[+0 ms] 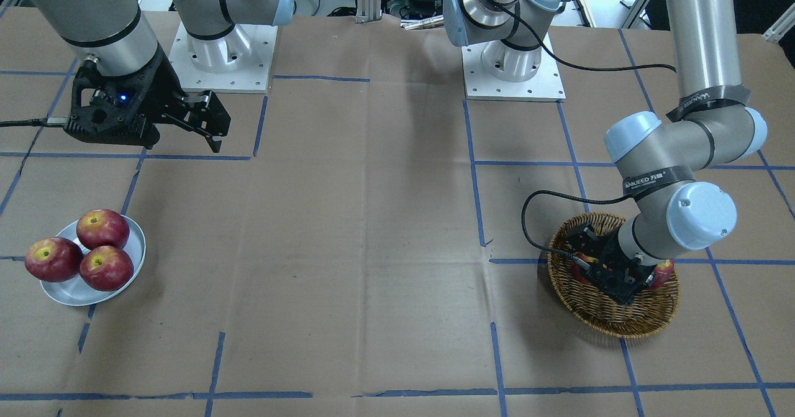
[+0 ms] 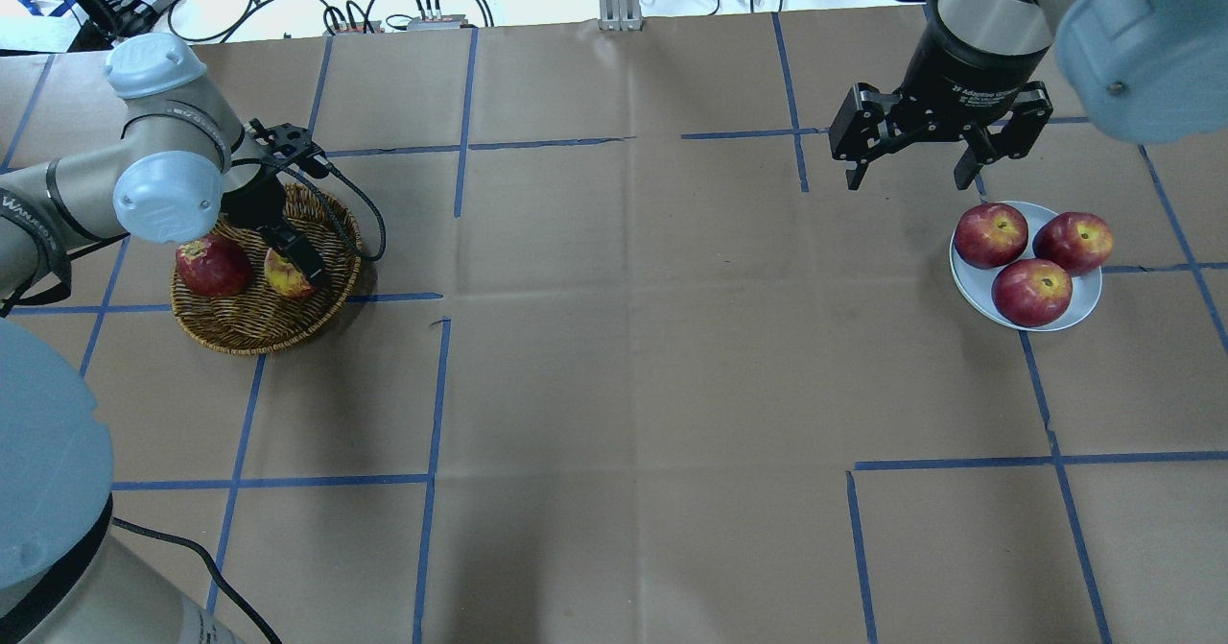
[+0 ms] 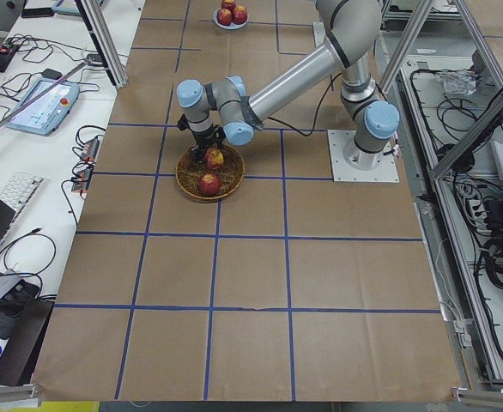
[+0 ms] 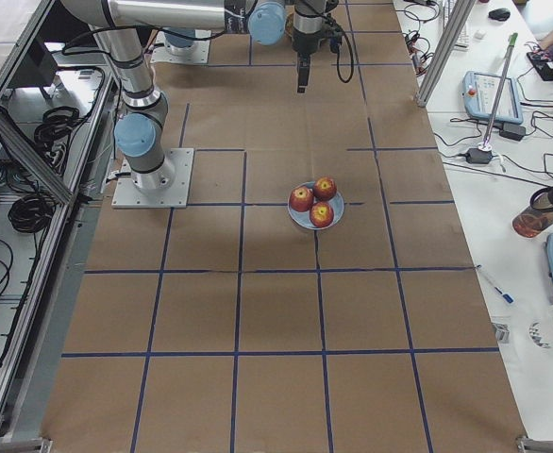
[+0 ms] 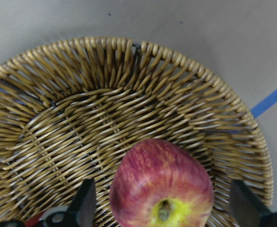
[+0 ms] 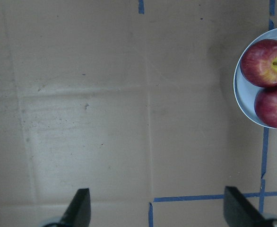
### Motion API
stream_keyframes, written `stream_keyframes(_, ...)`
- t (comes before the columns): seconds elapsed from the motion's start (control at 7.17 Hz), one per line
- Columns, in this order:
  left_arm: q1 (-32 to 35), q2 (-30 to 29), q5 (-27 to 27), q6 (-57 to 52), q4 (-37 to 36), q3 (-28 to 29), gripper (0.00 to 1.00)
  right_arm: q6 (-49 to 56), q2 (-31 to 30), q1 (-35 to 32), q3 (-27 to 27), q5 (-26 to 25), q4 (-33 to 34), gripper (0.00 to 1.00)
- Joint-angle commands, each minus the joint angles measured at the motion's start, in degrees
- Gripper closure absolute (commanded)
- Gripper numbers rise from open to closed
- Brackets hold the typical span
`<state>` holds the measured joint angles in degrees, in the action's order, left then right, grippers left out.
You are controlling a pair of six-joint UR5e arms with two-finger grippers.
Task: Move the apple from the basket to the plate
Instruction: 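Lower the left gripper into the basket and grasp the yellow-red apple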
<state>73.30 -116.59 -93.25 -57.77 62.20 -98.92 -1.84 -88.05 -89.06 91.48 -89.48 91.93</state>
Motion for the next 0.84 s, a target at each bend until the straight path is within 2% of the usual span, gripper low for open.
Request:
stream_keyframes(0.0,-0.09,-0.31,0.26,0.29,-0.06,-1.09,0.04,-0.01,-0.11,0.02,-0.07,0.01,0.0,0.0)
stream_keyframes(0.28,-0.09,-0.31,0.17,-0.15,-1.99,-1.54,0.36,-0.01,-0.11,0.02,-0.24,0.01,0.0,0.0)
stream_keyframes(0.42,-0.09,-0.05,0.17,-0.06,-2.08,-1.54,0.46,-0.01,-0.11,0.02,-0.16,0.01,0.0,0.0)
stream_keyframes(0.7,0.17,1.0,0.09,0.81,-2.0,-0.06,0.55,-0.01,-0.11,0.02,-0.16,0.01,0.0,0.0)
